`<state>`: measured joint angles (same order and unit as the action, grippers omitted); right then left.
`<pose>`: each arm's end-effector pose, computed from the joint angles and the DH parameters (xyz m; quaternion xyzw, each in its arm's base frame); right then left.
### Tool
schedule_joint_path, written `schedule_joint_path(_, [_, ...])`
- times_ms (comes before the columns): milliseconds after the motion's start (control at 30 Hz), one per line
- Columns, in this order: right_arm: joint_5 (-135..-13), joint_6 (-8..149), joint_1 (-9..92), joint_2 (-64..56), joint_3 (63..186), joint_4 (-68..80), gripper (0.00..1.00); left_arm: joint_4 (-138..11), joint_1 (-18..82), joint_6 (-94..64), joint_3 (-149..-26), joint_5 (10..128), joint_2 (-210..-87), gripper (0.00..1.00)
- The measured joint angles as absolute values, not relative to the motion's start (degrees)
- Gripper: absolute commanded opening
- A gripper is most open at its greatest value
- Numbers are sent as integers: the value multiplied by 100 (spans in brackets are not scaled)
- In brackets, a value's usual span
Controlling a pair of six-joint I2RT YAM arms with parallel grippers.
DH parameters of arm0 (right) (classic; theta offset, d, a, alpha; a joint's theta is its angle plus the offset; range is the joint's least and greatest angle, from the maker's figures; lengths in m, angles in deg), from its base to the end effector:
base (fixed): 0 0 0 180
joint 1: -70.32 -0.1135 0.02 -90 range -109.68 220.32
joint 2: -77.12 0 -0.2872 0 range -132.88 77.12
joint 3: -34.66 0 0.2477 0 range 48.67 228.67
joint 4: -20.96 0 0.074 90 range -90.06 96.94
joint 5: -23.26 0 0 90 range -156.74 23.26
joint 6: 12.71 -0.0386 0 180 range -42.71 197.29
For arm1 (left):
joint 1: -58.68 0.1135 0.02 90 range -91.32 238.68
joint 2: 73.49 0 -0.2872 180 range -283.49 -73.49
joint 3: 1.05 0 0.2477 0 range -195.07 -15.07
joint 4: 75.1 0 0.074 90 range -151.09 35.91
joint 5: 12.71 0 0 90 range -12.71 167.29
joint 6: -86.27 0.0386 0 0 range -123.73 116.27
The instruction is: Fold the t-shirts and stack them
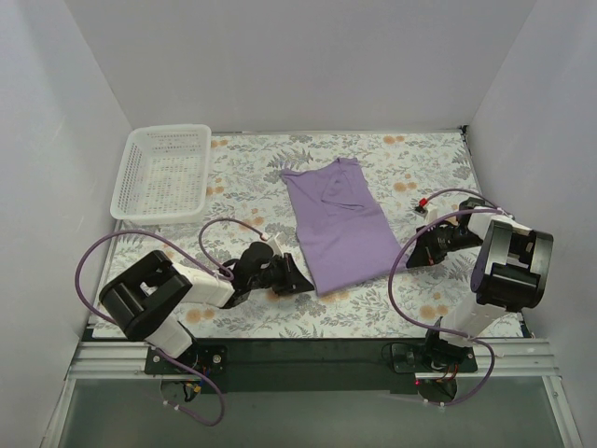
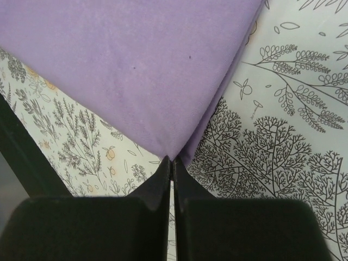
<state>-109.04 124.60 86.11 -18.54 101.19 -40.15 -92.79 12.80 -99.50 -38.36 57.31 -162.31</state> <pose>0.2614 -0.0469 0.1762 -0.2526 0.8978 0.3085 0.1871 0.1714 -0.1957 0.1454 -0.2924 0.8222 -0.4883 0.0078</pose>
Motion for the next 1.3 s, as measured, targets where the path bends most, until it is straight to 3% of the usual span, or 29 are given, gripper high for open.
schedule_joint_path(600, [-10511, 13070, 8639, -1441, 9670, -4360, 1, -9301, 1194, -9983, -3597, 5752, -16145, 11])
schedule_joint_path(933, [-10390, 13577, 8639, -1238, 9491, -4673, 7, -9320, 1194, -9976, -3510, 5755, -16134, 18])
schedule_joint_path(1167, [-10327, 13942, 8696, -1238, 9498, -4998, 30, -9231, 1194, -9854, -3510, 5820, -15761, 30])
schedule_joint_path(1300, [-10327, 13999, 8764, -1235, 9609, -5173, 35, -9038, 1194, -9642, -3541, 5822, -15542, 38])
